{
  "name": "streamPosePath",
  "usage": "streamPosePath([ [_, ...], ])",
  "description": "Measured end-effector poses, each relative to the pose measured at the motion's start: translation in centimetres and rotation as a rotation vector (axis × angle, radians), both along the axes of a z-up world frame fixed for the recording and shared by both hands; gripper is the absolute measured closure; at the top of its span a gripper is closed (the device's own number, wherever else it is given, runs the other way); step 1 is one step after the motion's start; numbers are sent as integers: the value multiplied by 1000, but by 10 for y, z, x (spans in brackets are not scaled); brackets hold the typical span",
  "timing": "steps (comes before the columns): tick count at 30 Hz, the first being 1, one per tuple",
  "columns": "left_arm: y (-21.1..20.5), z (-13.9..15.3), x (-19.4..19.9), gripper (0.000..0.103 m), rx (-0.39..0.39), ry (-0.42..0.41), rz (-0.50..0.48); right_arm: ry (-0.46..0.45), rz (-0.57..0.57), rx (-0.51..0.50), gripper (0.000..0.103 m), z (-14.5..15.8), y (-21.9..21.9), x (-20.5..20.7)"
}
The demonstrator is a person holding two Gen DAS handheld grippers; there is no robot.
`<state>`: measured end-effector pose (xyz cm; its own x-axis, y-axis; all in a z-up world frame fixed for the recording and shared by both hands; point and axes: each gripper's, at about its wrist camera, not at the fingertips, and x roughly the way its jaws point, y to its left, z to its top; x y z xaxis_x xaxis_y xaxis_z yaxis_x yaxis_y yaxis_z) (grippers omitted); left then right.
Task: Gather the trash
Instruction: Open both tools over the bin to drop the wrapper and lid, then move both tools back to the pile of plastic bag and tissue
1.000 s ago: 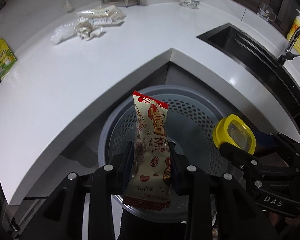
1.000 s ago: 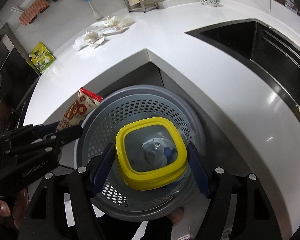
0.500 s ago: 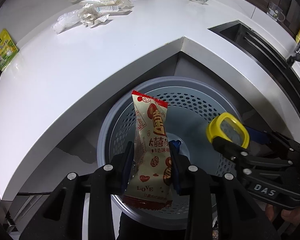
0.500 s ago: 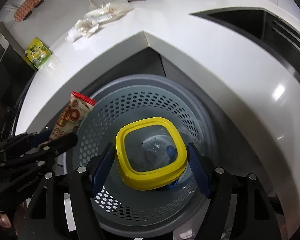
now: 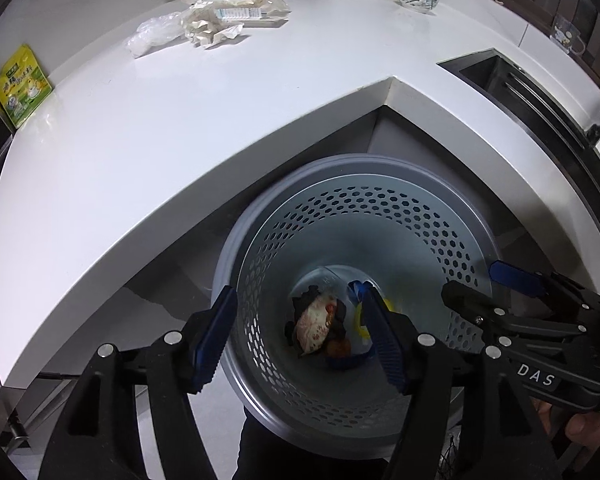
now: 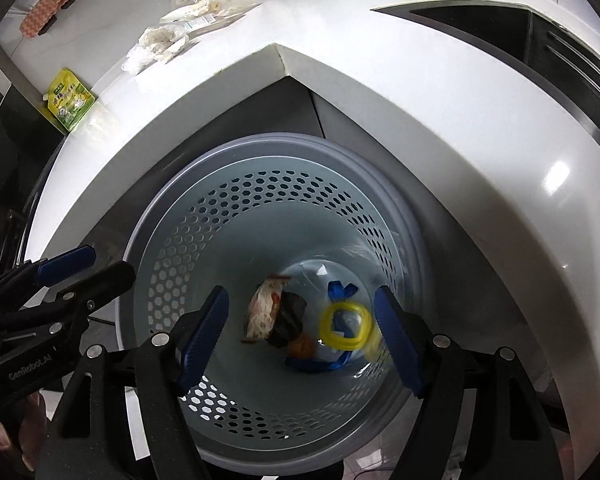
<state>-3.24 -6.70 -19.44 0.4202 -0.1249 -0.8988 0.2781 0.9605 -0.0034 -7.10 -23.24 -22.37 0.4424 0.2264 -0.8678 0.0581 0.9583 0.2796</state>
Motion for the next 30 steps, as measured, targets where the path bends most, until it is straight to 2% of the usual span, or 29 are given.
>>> streamPosePath([
  [6,1,6,0,39,-5,-4,3,-2,-15,15,31,4,-4,-2],
  [9,5,13,0,33,-2,-8,8,-7,-37,19,31,10,-4,-7],
  [17,34,59,13,24,-31,-85,66,-68,-26,2,31,42,6,-11],
  [23,61,99,35,21,-46,-169,116,-150,-20,-11,31,79,14,8],
  [30,91,131,79,19,-51,-255,134,-249,-34,-27,31,118,34,59],
])
